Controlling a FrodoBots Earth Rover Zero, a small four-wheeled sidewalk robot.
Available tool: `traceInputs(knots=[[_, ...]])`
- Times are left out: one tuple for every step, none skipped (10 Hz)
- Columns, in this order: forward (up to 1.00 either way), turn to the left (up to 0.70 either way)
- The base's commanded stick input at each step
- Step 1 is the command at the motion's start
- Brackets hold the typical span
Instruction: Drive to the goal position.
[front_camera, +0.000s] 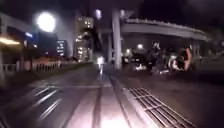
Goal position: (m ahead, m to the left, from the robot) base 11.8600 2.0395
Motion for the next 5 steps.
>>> traceInputs(knots=[[0.70,0.00],[0.70,0.03],[0.70,0.14],[0.70,0.14],[0.70,0.11]])
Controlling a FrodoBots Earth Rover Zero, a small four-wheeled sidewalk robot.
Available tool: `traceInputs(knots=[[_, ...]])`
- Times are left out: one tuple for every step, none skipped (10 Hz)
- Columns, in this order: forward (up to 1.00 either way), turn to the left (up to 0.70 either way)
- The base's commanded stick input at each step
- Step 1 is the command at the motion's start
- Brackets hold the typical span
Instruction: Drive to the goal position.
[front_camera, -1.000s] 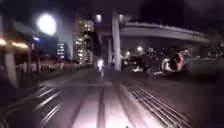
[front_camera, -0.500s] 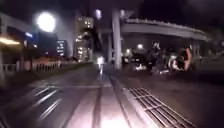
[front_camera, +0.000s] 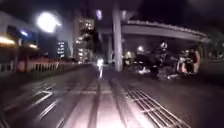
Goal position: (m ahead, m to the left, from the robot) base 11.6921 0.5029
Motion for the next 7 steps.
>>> traceInputs(knots=[[0.70,0.00],[0.70,0.00],[0.70,0.00],[0.70,0.00],[0.70,0.00],[0.70,0.00],[0.70,0.00]])
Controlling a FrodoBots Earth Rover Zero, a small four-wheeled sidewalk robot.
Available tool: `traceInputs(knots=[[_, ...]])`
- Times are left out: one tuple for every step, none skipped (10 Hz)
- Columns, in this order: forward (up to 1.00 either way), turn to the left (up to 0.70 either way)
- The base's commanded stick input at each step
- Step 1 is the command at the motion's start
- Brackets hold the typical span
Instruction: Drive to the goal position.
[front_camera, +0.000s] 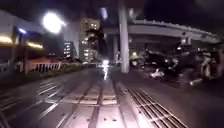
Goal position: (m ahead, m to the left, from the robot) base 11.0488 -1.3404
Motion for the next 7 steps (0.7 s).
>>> traceInputs(knots=[[0.70,0.00],[0.70,0.00],[0.70,0.00],[0.70,0.00],[0.70,0.00],[0.70,0.00],[0.70,0.00]])
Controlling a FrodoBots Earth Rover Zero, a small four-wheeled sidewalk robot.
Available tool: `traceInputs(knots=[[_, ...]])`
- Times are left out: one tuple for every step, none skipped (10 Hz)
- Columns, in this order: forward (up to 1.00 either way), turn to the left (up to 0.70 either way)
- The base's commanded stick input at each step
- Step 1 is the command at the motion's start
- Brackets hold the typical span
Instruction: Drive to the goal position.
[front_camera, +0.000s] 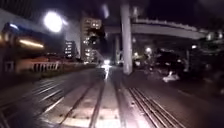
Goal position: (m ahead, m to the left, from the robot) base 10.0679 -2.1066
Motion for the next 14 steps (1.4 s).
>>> traceInputs(knots=[[0.70,0.00],[0.70,0.00],[0.70,0.00],[0.70,0.00],[0.70,0.00],[0.70,0.00],[0.70,0.00],[0.70,0.00],[0.70,0.00],[0.70,0.00],[0.70,0.00],[0.70,0.00],[0.70,0.00],[0.70,0.00]])
